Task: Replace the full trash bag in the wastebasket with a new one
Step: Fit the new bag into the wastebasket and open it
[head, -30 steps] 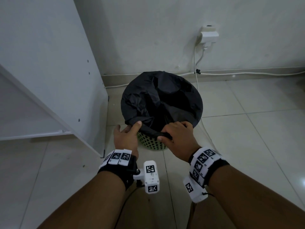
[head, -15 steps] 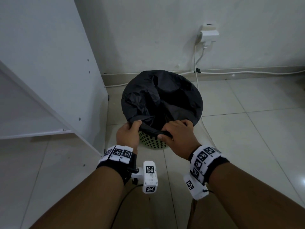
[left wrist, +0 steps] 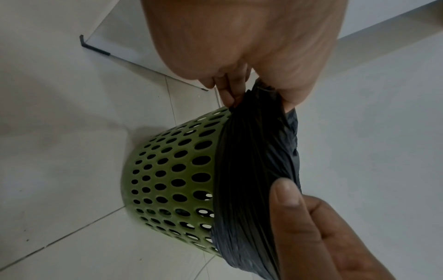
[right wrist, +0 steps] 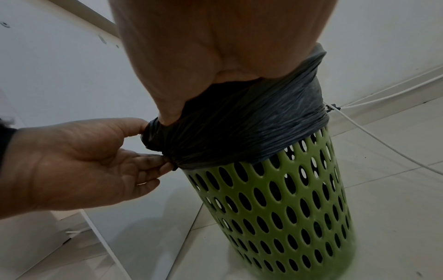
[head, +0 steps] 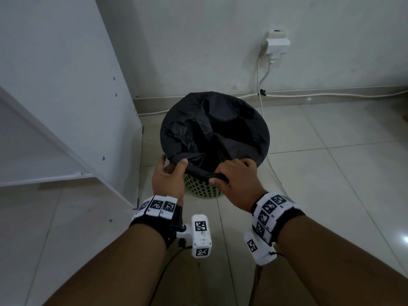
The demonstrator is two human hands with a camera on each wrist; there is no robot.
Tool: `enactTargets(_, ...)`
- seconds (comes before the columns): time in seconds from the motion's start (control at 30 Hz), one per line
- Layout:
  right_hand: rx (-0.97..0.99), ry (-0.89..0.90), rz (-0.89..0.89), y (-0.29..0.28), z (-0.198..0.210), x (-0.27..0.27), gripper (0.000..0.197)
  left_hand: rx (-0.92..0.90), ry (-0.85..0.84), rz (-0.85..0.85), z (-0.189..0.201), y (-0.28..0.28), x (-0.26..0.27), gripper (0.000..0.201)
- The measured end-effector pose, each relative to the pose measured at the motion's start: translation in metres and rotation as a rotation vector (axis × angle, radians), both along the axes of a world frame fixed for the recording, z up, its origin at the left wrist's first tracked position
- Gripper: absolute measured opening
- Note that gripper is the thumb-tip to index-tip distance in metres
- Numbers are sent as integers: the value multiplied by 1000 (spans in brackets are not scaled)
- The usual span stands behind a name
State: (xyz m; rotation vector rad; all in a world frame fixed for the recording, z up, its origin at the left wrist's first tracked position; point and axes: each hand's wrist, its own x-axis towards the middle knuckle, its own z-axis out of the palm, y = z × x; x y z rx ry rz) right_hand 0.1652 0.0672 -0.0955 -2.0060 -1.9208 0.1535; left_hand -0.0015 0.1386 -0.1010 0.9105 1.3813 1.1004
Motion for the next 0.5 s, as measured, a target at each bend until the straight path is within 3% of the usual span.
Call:
enactTargets(0.07,-2,-7,-5,0,0,-1,41,-15,-20,19,0,1,1,70)
enactTargets(0.3,-26,-14,-6,-1,0,-1,43,-48,-37,-31,1,0,3,29)
enactTargets(0.5,-3,-12,1,1,-1,1,39,-40,-35,-108,-7,1,-2,32)
